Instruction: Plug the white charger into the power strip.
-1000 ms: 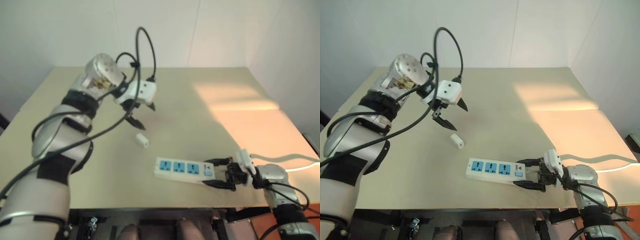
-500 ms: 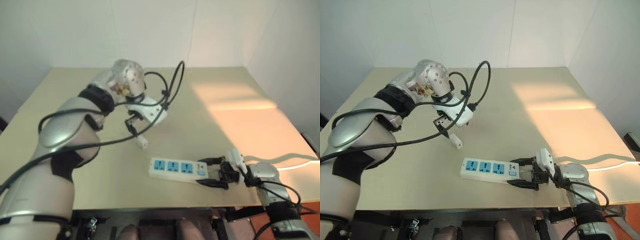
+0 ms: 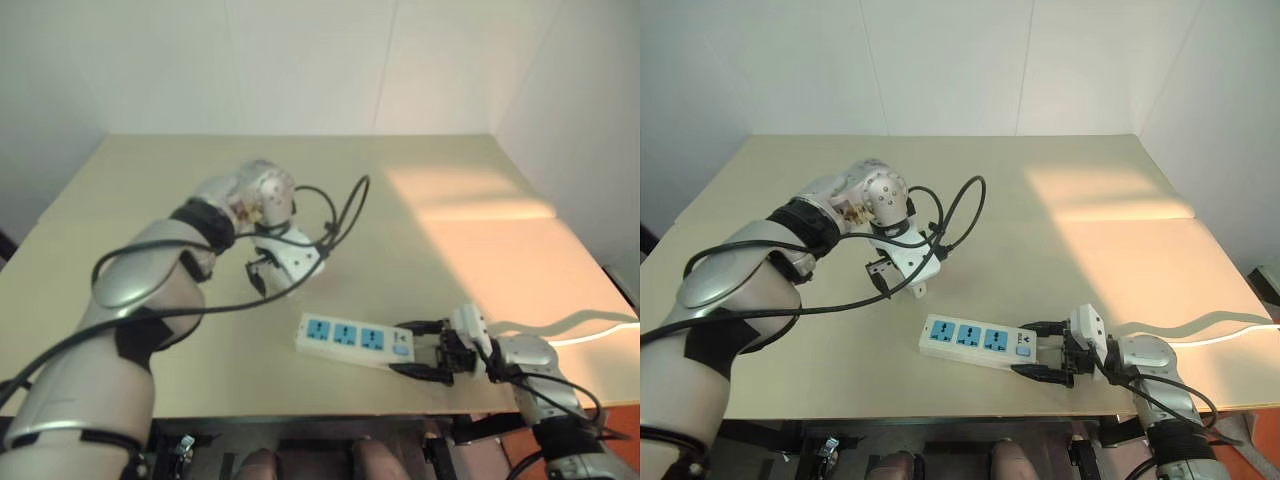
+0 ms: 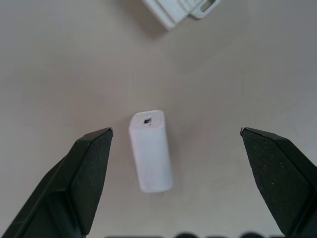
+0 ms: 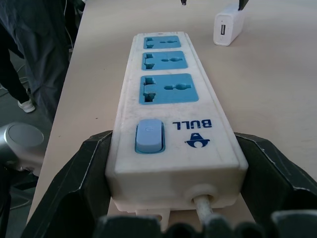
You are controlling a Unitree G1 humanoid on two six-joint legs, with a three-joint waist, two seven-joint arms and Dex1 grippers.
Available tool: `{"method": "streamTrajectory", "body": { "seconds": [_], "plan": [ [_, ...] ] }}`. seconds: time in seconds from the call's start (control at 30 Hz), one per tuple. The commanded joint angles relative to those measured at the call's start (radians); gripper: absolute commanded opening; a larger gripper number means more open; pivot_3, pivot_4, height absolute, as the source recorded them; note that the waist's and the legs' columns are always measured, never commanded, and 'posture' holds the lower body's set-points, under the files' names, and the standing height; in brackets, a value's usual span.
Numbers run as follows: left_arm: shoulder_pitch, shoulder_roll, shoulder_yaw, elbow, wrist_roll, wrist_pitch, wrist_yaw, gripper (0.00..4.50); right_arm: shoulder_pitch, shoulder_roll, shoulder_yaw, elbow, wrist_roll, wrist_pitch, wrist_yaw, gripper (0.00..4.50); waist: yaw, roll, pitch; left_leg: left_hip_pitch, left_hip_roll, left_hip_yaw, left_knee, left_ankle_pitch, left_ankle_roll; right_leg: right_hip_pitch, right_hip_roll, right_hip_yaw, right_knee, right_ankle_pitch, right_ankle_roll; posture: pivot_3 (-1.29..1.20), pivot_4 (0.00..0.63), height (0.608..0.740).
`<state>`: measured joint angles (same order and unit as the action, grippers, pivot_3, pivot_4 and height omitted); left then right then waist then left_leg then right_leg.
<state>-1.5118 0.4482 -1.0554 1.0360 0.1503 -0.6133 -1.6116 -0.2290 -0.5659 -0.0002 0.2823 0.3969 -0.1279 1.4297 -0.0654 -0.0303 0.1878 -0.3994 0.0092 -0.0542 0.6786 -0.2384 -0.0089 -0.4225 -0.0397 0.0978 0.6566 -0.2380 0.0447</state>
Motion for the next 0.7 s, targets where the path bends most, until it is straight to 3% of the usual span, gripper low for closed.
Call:
{"method": "streamTrajectory", "body": {
  "seconds": [0.03, 0.7],
  "plan": [
    [0.003, -0.008, 0.058, -0.004, 0.042, -0.017, -0.002, 4.5, 0.015, -0.009, 0.009, -0.036, -0.004, 0.011, -0.006, 3.41, 0.0, 0.0, 0.0, 0.0, 0.0, 0.0, 0.0, 0.0, 0.0, 0.0, 0.0, 0.0, 0.0, 0.0, 0.0, 0.0, 0.15, 0.74],
    [0.039, -0.116, 0.161, 0.098, 0.368, -0.073, 0.154, 4.5, 0.041, -0.006, 0.015, -0.067, -0.013, 0.019, -0.067, 3.41, -0.001, 0.0, 0.0, 0.001, 0.0, 0.0, 0.0, 0.0, 0.0, 0.0, 0.0, 0.0, 0.001, 0.0, 0.0, 0.0, 0.15, 0.74]
  ]
}}
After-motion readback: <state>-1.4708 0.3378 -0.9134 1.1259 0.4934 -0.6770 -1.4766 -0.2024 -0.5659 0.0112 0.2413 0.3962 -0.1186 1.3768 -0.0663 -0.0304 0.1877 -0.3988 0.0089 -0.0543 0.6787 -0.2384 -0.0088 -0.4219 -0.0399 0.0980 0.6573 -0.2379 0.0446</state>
